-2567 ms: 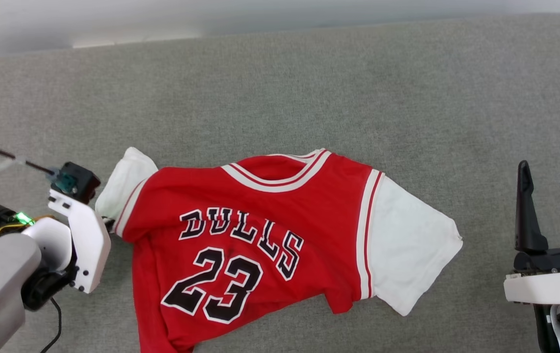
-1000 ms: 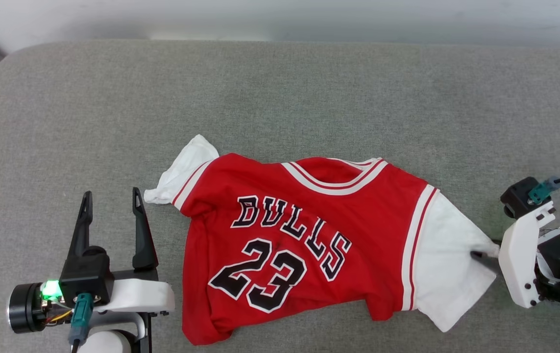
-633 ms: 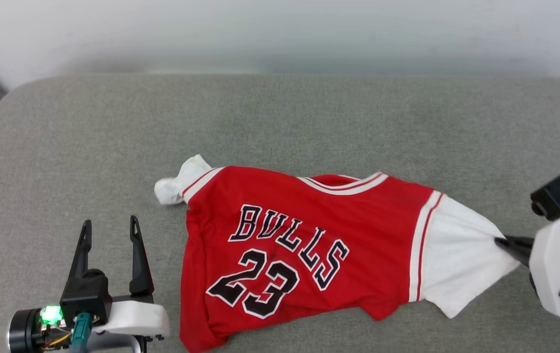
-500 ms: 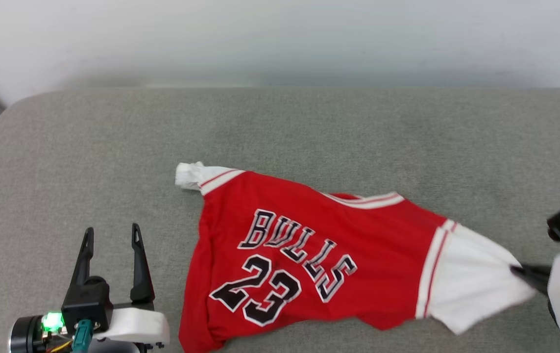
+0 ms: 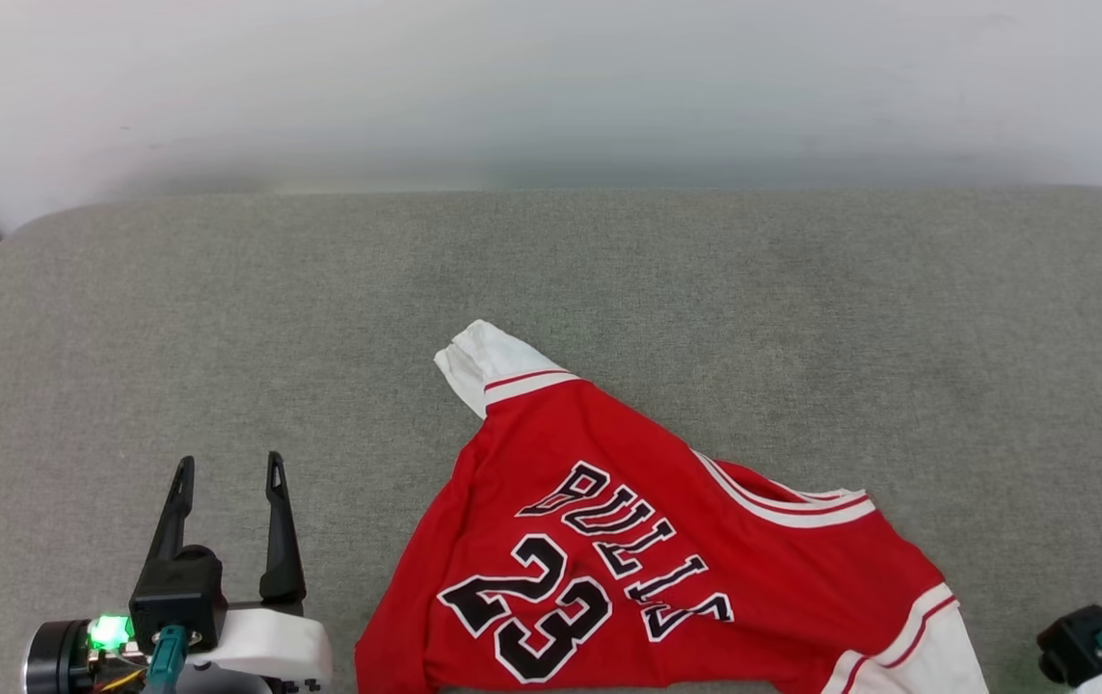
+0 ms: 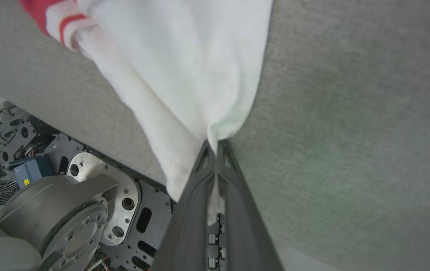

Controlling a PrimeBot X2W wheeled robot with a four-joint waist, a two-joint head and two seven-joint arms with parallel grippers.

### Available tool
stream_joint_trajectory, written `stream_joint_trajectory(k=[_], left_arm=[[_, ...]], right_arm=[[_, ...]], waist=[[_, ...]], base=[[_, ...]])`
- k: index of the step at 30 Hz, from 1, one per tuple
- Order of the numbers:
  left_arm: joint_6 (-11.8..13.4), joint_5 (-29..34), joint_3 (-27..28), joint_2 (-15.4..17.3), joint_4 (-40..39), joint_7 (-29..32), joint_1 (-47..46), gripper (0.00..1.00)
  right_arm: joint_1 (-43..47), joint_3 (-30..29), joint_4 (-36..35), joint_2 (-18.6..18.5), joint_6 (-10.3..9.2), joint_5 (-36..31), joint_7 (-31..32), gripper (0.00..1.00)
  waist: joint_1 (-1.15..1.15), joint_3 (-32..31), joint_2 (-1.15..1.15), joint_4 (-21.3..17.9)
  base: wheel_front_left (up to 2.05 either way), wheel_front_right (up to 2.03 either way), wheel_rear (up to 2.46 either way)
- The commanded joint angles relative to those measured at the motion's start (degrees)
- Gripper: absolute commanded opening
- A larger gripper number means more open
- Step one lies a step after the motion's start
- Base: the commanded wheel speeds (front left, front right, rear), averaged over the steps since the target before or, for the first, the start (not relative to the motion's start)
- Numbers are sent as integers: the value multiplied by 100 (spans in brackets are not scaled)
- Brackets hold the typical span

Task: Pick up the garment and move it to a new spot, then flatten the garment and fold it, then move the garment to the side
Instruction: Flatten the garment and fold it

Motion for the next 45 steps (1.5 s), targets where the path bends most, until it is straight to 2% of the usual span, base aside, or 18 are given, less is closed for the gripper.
stream_joint_trajectory(k=[1, 2, 9, 16, 17, 22, 26, 27, 28, 30, 35, 40, 45], left_arm=[[-48, 58, 31, 26, 70, -27, -72, 100], [-95, 59, 38, 54, 118, -26, -119, 100], [-415, 143, 2, 330, 446, -4, -675, 100], [-1018, 73, -147, 725, 862, 687, -1846, 100], [-1018, 73, -147, 725, 862, 687, -1846, 100], [-1611, -117, -308, 950, 1142, 1523, -2800, 100], [-2069, -350, -583, 1130, 1483, 2465, -3497, 100], [-2138, -466, -704, 1162, 1577, 2750, -3652, 100], [-2228, -843, -1119, 1297, 1763, 3528, -4127, 100], [-2235, -1267, -1691, 1447, 1751, 4103, -4372, 100], [-2235, -2461, -2999, 2096, 1559, 5416, -5103, 100], [-2236, -3340, -3938, 2517, 1477, 6223, -5734, 100], [-2237, -3777, -4571, 2646, 1623, 6538, -6273, 100]], right_arm=[[40, -152, 62, 137, -6, -94, -186, 23], [13, -245, 64, 163, -6, -207, -327, 100], [-247, -1232, -202, 374, -4, -1114, -1391, 100], [-355, -2308, -767, 1098, -4, -2296, -2144, 100], [-355, -2308, -767, 1098, -4, -2296, -2144, 100], [-280, -2684, -1152, 1578, -4, -2894, -2339, 100], [-281, -2781, -1373, 1815, -4, -3146, -2300, 100], [-296, -2801, -1406, 1853, -4, -3195, -2286, 100], [-410, -2821, -1476, 1919, -4, -3265, -2280, 100], [-467, -2829, -1513, 1953, -4, -3287, -2292, 100], [-687, -2779, -1561, 1994, -4, -3327, -2330, 100], [-918, -2736, -1494, 1996, -4, -3333, -2412, 100], [-1161, -2650, -1392, 2012, -4, -3312, -2510, 100]], waist=[[0, -24, 0, -17], [0, -41, 0, -30], [0, -94, 0, -130], [0, 48, 0, -231], [0, 48, 0, -231], [0, 259, 0, -309], [0, 482, 0, -402], [0, 544, 0, -427], [0, 742, 0, -516], [0, 884, 0, -575], [0, 1295, 0, -733], [0, 1667, 0, -870], [0, 1983, 0, -994]], base=[[0, 0, 0], [0, 0, 0], [0, 0, 0], [0, 0, 0], [0, 0, 0], [0, 0, 0], [0, 0, 0], [0, 0, 0], [0, 0, 0], [0, 0, 0], [0, 0, 0], [0, 0, 0], [0, 0, 0]])
